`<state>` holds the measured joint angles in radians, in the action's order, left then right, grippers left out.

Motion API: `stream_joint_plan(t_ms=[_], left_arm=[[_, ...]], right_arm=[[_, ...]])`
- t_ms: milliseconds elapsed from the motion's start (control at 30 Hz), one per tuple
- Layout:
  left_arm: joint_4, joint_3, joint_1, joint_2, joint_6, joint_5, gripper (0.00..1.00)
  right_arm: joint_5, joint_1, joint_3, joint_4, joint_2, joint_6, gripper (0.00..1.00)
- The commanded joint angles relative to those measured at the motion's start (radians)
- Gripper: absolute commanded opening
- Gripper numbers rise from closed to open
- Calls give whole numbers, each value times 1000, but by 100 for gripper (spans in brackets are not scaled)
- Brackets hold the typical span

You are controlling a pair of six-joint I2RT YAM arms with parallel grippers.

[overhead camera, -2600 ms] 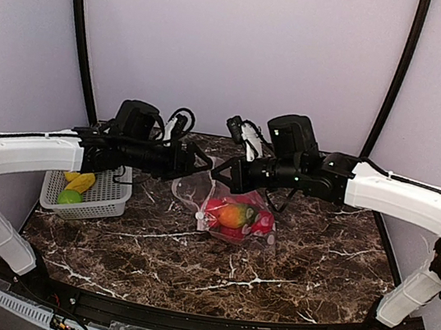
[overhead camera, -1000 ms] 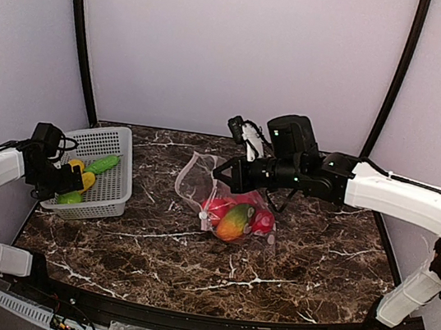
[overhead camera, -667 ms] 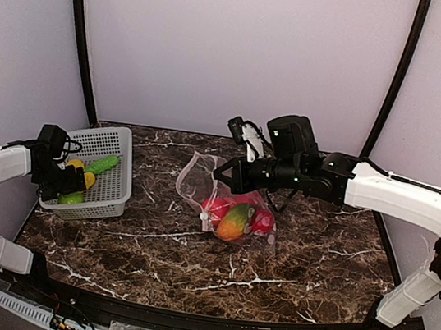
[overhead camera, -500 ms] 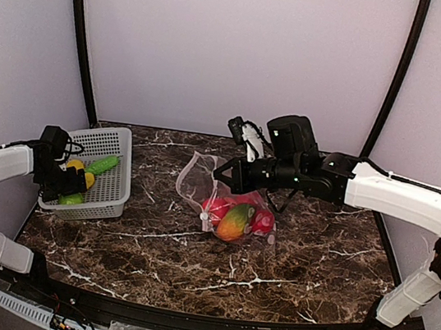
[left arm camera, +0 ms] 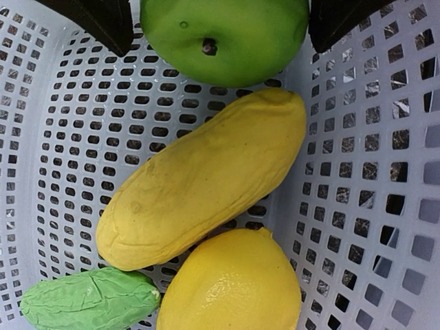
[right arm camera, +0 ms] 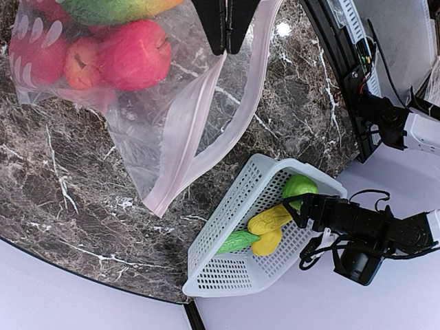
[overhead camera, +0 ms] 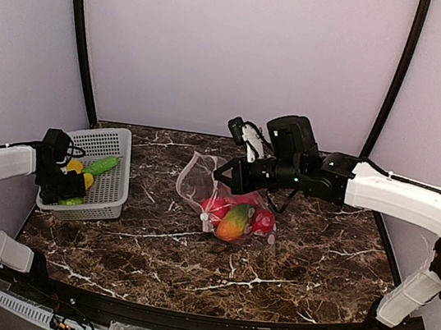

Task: Place the food in the zip-top bag and seal the zipper
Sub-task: Pick up the fake fruit from the bin, then place the fake fruit in the zipper food storage bag.

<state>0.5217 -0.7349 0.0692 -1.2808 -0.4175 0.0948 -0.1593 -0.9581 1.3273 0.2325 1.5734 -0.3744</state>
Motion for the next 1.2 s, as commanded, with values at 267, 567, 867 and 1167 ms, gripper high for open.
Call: stream_joint_plan(t_ms=[267,567,867,1167], left_arm=[[24,19,4,21,22,17,82],[38,4,4,91,31,3,79],[60,-49,4,253,76,-155,76],[62,-143,-105,379,76,-404,71]], right_arm=[[14,-8,16,-9,-19,9,0],[17,-8,13,-9,-24,9,0],[9,-9,19,-14,-18,9,0],[-18,-8,42,-16,-6,9,0]])
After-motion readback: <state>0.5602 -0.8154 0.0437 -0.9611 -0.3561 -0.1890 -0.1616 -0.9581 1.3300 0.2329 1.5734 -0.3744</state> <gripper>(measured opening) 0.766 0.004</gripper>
